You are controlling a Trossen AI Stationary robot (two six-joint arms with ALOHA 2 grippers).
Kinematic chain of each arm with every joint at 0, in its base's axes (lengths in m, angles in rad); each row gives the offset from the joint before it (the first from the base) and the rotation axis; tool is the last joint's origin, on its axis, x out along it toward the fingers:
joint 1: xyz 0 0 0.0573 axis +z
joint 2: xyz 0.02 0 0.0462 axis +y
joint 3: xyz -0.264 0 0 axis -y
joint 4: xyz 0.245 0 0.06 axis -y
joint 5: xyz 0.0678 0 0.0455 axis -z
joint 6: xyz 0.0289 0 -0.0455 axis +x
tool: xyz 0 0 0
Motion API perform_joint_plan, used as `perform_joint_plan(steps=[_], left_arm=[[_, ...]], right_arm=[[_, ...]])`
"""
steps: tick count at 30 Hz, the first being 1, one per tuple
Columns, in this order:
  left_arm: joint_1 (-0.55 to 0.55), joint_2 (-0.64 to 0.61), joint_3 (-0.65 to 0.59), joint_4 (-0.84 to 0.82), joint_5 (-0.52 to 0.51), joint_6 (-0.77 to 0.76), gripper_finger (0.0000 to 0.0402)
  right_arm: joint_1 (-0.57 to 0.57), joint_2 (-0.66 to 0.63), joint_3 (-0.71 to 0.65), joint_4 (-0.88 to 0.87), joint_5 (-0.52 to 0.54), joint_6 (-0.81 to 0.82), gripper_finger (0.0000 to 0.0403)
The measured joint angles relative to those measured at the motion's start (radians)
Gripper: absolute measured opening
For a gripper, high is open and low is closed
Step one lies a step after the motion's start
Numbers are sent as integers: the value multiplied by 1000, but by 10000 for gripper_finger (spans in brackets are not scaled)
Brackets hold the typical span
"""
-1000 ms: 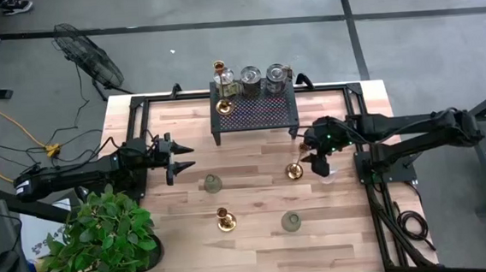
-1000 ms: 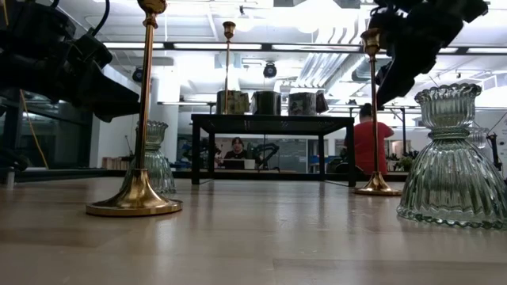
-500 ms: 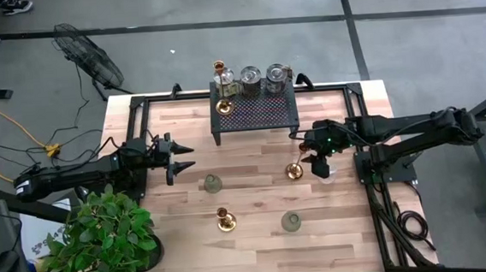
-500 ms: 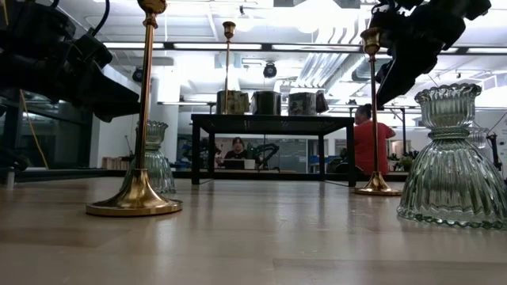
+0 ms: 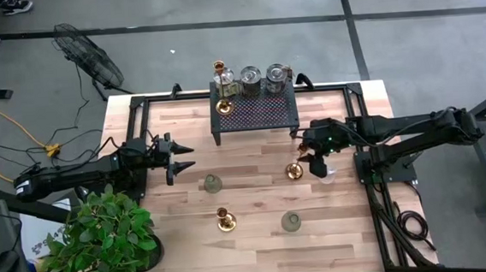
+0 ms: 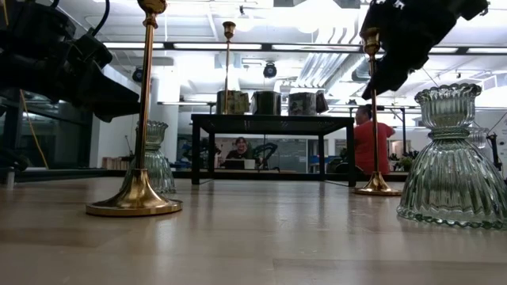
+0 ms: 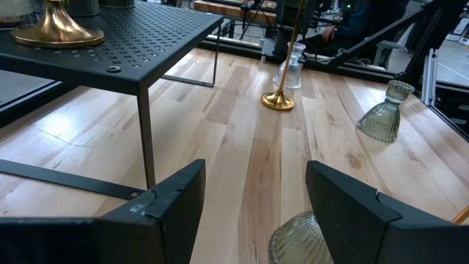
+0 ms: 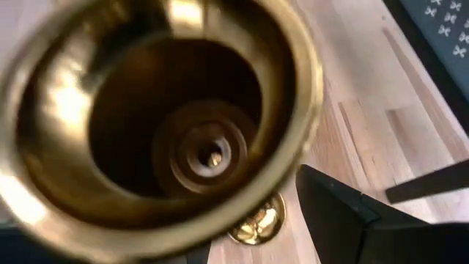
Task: Stock candles on shelf
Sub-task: Put the top gold candle holder on the shelf
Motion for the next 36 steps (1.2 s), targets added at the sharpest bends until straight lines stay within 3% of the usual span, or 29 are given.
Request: perform_joint_plan(steps=[9,27,36], left_arm=[[0,0,0,0,0,0,230],[0,0,0,0,0,0,230],[0,0,0,0,0,0,230]], right_arm=[[0,0,0,9,-2,7,168],[-1,0,0,7,-32,4,17],[-1,0,0,20,-39,0,11]])
